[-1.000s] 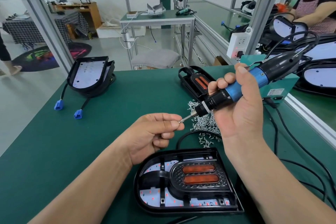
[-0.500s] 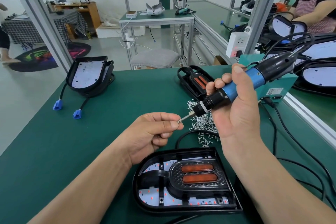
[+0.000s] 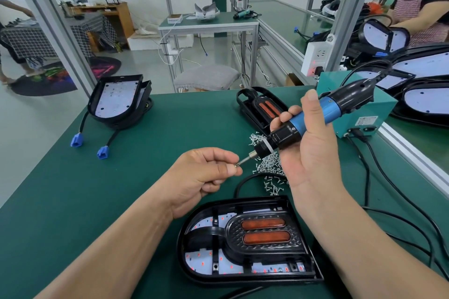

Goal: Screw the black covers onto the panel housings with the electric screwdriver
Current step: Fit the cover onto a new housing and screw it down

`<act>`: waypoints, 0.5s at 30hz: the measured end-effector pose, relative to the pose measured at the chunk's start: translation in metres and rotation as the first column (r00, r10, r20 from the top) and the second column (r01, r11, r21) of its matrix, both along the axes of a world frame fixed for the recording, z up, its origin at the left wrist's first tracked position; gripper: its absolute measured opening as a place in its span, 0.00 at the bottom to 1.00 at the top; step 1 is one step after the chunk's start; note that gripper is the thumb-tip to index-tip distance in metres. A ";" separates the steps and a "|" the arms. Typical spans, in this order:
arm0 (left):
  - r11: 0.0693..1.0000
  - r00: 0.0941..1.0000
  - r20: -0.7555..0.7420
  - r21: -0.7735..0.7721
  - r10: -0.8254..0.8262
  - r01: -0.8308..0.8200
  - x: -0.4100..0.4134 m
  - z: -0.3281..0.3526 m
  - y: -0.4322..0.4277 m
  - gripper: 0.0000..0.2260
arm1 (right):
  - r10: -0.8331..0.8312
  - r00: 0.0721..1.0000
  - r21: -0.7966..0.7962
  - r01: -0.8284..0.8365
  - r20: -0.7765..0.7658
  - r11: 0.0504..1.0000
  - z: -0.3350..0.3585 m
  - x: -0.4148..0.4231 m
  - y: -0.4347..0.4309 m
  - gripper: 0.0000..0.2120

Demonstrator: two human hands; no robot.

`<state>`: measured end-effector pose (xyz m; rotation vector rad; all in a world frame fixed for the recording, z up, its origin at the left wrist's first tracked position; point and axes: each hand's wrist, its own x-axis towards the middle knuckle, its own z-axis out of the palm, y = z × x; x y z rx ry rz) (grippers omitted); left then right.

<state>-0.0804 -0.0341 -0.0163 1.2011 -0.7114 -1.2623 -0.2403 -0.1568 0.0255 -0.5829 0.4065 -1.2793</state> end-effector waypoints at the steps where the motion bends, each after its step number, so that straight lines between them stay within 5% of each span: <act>1: 1.000 1.000 0.006 0.004 -0.004 0.004 0.000 0.000 0.000 0.09 | 0.001 1.000 0.011 -0.001 -0.002 1.000 -0.001 0.000 -0.001 0.12; 11: 0.993 0.993 -0.020 0.014 -0.119 0.120 0.002 0.003 0.003 0.15 | -0.005 0.996 0.108 -0.005 0.094 0.994 -0.005 -0.004 -0.013 0.20; 15: 0.988 0.982 0.113 0.058 -0.151 0.145 0.007 0.007 0.007 0.13 | -0.016 0.992 0.112 0.002 0.124 0.994 0.001 -0.010 -0.015 0.17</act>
